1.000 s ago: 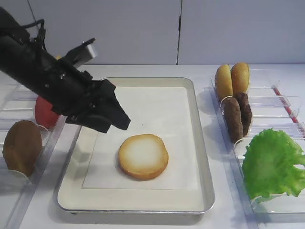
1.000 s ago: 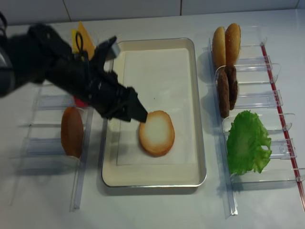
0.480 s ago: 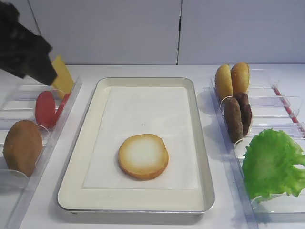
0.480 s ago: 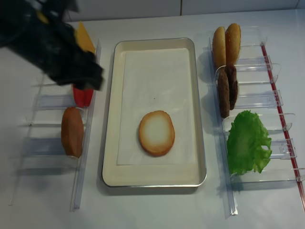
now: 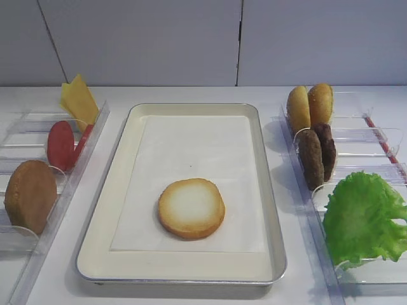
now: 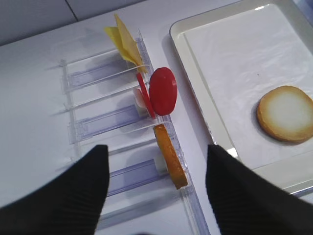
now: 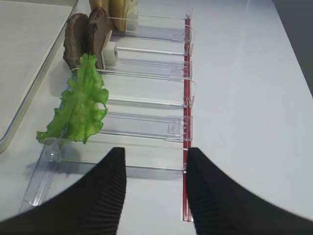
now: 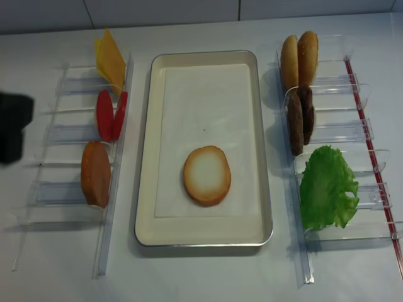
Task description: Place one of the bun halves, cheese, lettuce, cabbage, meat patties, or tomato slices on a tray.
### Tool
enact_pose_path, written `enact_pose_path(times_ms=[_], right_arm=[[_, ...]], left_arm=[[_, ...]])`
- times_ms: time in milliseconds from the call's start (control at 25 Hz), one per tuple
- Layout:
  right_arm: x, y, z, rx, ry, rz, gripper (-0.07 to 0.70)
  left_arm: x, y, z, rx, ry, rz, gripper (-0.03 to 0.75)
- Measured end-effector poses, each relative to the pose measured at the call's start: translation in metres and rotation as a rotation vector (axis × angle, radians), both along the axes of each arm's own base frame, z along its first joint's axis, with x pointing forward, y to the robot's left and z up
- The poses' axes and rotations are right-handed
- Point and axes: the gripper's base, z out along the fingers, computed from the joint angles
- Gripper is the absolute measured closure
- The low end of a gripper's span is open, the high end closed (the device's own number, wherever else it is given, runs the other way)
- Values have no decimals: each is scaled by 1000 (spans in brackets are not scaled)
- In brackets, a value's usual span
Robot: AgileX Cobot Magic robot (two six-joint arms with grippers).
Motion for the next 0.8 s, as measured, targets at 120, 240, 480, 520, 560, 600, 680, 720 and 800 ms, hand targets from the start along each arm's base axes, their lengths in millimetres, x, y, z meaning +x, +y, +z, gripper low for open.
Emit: enact_pose_path(times_ms=[120,240,480,520,560,600,680,720,800], right_arm=[[0,0,0,-2,0,1,309],[0,0,0,-2,0,1,309],[0,0,0,-2,0,1,309],[0,0,0,-2,0,1,309],[0,0,0,-2,0,1,309],[0,0,0,-2,0,1,309],[0,0,0,-2,0,1,309],[0,0,0,-2,0,1,309],[0,0,0,-2,0,1,309]], left_arm=[[-34,10,-8,-23,-57,9,300],[-61,17,-24,-38,-82,8,300],[-99,26,-64,-54,-61,5,300],[-104,27,-72,-55,-67,5,300],[-108,28,-80,-57,-73,5,300],[-111,29,-88,-57,-71,5,300],[-118,31,-105,-59,-80,5,300],[-120,31,-115,-59,-73,4,300],[-126,32,-133,-64,-82,-9,300]])
